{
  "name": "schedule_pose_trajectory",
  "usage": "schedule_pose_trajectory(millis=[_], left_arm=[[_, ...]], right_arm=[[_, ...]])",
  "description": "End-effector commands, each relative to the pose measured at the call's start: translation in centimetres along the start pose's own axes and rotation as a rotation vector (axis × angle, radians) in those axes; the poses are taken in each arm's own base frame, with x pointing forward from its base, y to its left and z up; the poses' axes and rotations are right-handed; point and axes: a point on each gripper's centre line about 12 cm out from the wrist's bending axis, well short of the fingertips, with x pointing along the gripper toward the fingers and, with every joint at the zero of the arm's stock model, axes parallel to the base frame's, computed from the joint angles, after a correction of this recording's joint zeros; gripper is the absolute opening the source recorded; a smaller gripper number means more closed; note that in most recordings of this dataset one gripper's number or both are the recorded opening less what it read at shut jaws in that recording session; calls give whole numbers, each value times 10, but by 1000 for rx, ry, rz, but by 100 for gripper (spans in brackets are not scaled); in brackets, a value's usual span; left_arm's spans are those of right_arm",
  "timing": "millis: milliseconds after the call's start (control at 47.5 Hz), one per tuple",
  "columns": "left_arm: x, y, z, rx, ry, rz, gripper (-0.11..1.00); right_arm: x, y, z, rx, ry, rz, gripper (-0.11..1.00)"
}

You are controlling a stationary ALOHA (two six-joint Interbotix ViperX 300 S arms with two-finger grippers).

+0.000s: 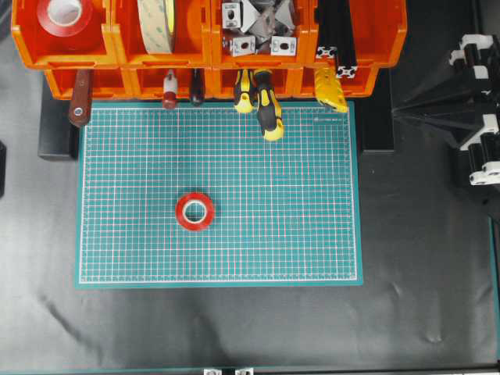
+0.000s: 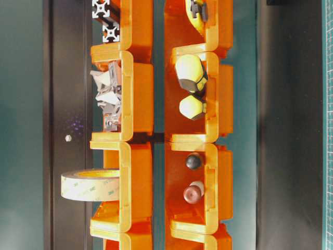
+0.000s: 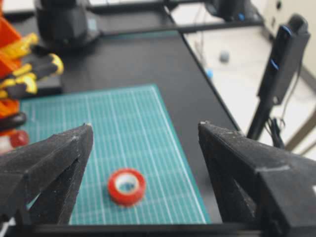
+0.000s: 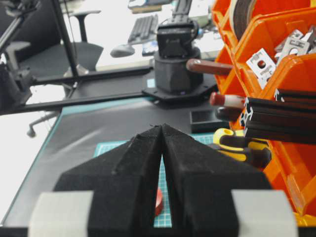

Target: Pick vinyl tape from container rack with left arm.

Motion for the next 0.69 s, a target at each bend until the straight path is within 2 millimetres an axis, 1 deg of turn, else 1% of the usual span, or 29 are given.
schedule_pose_trajectory(millis=[0, 231, 673], left_arm=[[1, 2, 4, 5, -57, 11, 83], [9, 2, -2, 10, -58, 16, 83], [10, 3, 1, -1, -87, 15, 83]], right_arm=[[2, 2, 13, 0, -39, 6, 0], [2, 2, 13, 2, -36, 6, 0], [2, 2, 12, 5, -29, 5, 0]])
